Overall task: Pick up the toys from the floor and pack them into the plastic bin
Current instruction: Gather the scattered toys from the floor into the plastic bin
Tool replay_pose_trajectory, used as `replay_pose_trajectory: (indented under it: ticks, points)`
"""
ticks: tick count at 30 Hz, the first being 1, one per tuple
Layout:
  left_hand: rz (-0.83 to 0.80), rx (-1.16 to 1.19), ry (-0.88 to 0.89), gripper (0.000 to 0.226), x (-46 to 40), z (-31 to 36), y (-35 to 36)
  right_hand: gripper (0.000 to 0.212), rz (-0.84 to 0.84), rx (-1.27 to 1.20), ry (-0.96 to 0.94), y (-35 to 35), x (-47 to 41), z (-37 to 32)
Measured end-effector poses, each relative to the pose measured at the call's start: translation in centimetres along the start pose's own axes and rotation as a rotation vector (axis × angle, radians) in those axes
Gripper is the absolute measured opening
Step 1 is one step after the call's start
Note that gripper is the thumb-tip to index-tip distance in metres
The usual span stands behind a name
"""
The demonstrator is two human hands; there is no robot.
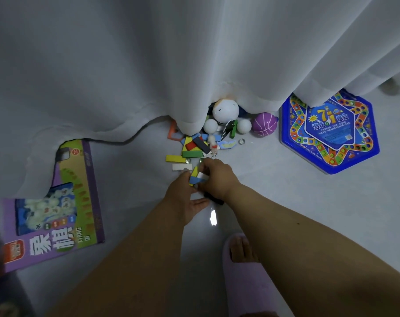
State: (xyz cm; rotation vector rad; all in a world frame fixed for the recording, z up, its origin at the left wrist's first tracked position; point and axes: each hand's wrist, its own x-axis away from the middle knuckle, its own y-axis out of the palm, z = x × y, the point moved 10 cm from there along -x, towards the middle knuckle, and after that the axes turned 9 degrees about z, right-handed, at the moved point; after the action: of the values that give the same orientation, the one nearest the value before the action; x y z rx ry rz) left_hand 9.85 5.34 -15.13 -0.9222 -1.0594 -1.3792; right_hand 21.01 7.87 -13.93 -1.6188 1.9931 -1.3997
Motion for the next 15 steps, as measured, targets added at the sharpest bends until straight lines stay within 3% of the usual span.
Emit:
replay_pose_trajectory:
  ticks: [8,13,15]
  points:
    - [-0.128,0.345,-0.1,0.04,1.4,-0.3,-2.1,0.022,-0.088,-0.111,-0.135,1.7,3.2,-6.0]
    - [-0.194,0.458,-0.123,0.045,1.6,-0.5,-4.6,0.013,-0.034,-0.339,-0.163,1.5,6.1,-8.9]
    - [-0.185,0.456,-0.099,0.04,1.7,-0.4,-5.2,0.011,0.064,-0.448,-0.142,0.3,6.5,-9.3]
